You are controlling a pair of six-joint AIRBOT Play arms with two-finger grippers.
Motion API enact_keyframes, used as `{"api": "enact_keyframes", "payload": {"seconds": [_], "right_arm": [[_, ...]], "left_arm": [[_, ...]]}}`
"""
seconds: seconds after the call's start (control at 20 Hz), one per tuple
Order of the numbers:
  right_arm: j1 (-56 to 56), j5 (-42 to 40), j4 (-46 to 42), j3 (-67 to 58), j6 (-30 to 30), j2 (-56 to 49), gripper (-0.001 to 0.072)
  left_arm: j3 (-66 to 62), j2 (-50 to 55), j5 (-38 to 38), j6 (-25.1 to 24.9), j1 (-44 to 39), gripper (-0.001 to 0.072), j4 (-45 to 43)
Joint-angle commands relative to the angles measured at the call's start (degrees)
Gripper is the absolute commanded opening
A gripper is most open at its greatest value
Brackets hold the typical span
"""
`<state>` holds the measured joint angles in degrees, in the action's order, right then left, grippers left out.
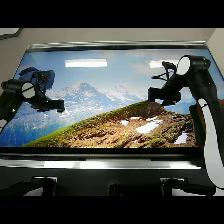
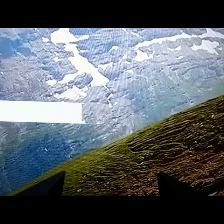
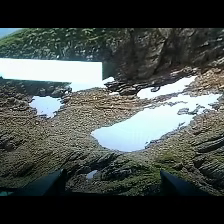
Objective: Fold the shirts.
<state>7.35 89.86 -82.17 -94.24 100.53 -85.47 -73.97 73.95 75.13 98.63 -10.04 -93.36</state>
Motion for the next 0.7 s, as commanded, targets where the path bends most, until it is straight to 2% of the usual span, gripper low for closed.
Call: {"api": "enact_keyframes", "payload": {"seconds": [0.0, 0.1, 0.25, 0.35, 0.45, 0.55, 0.65], "right_arm": [[0.04, 0.02, 0.0, 0.04, 0.0, -0.04, 0.0667], [0.04, 0.02, 0.0, 0.02, 0.0, -0.04, 0.0667], [0.04, -1.79, -0.02, 0.02, -0.02, -0.04, 0.0668], [0.04, -5.51, -0.02, 0.04, -0.15, -0.07, 0.0668], [0.04, -11.34, 0.22, 0.04, -0.42, -0.04, 0.07], [0.04, -16.46, 1.2, 0.04, -0.42, -0.04, 0.07], [0.04, -16.94, 1.62, 0.02, -0.44, -0.07, 0.0693]], "left_arm": [[0.02, -0.04, 0.0, -0.02, -0.02, 0.0714, 0.0], [0.04, 0.02, -0.68, 0.44, -0.04, 0.0714, 0.28], [0.04, 0.68, -5.62, 0.46, -0.04, 0.0714, 1.62], [0.07, 1.05, -6.05, 0.48, -0.04, 0.0714, 2.01], [0.07, 1.38, -7.04, 0.46, -0.04, 0.0714, 4.63], [-0.04, 1.4, -14.93, 0.44, 0.0, 0.0715, 4.94], [-1.57, 1.84, -25.55, 0.74, 2.29, 0.0716, 1.79]]}}
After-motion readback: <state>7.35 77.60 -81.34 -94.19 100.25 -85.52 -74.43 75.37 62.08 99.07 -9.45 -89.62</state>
